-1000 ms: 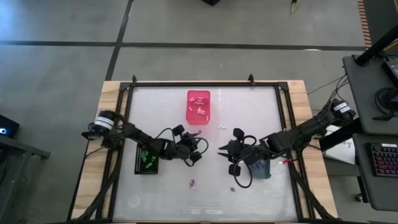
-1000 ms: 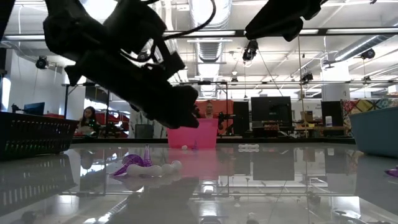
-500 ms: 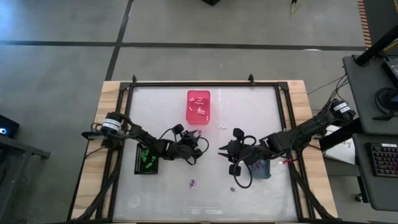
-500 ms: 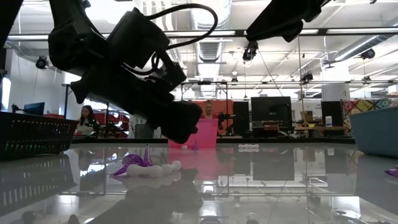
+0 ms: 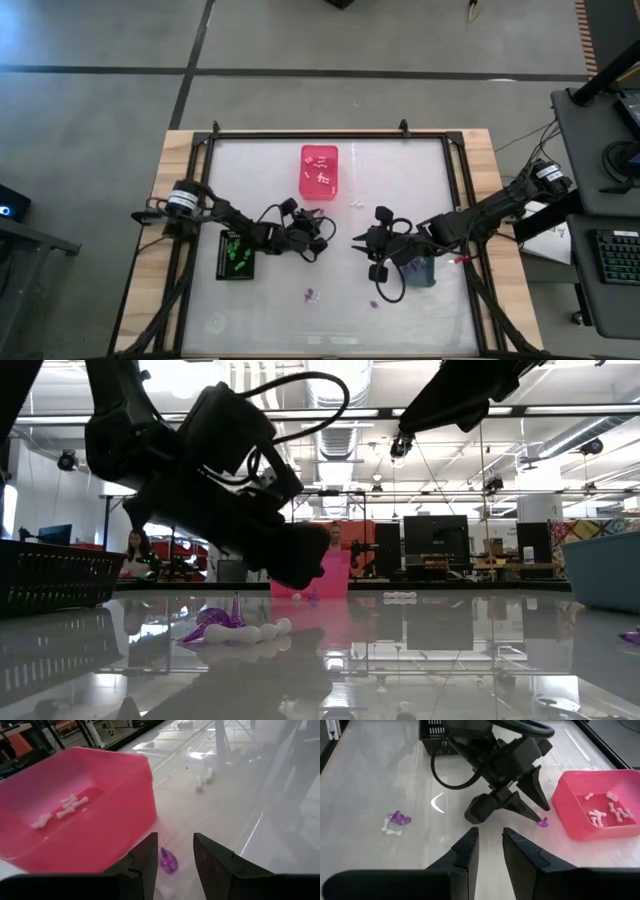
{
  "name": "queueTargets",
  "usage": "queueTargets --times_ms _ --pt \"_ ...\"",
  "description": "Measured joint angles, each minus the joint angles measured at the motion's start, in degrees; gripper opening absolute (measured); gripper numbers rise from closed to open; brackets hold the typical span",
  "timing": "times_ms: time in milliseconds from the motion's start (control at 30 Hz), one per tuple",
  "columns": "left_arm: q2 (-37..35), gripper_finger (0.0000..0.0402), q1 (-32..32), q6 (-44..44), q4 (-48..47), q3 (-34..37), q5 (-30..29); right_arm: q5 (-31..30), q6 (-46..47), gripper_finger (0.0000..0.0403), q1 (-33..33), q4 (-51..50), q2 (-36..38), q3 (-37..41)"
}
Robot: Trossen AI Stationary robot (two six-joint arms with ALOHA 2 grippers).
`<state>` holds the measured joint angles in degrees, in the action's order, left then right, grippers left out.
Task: Sort Halloween decoration
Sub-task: Put the witch hat toy into the blue bin
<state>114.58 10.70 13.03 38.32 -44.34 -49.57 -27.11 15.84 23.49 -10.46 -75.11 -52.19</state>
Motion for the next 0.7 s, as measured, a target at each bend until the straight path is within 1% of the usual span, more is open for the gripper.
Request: queueTargets --times_ms 100,167,333,700 --pt "1.12 0.0107 -0.05 -0.12 0.83 0.0 -0.21 0.0 0.18 0.0079 0.0 0.05 0.0 0.06" --pt "1.11 0.0107 -0.05 -0.08 0.94 0.0 -1.12 0.02 0.22 0.0079 0.0 0.05 0.0 0.09" --pt "1.1 0.0107 -0.24 -0.28 0.91 0.0 -1.16 0.0 0.07 0.0079 -0.15 0.03 0.0 0.11" --pt "2.46 0.0107 -1.84 -0.04 2.26 -0.11 0.64 0.0 0.15 0.0079 -0.15 0.05 0.0 0.18"
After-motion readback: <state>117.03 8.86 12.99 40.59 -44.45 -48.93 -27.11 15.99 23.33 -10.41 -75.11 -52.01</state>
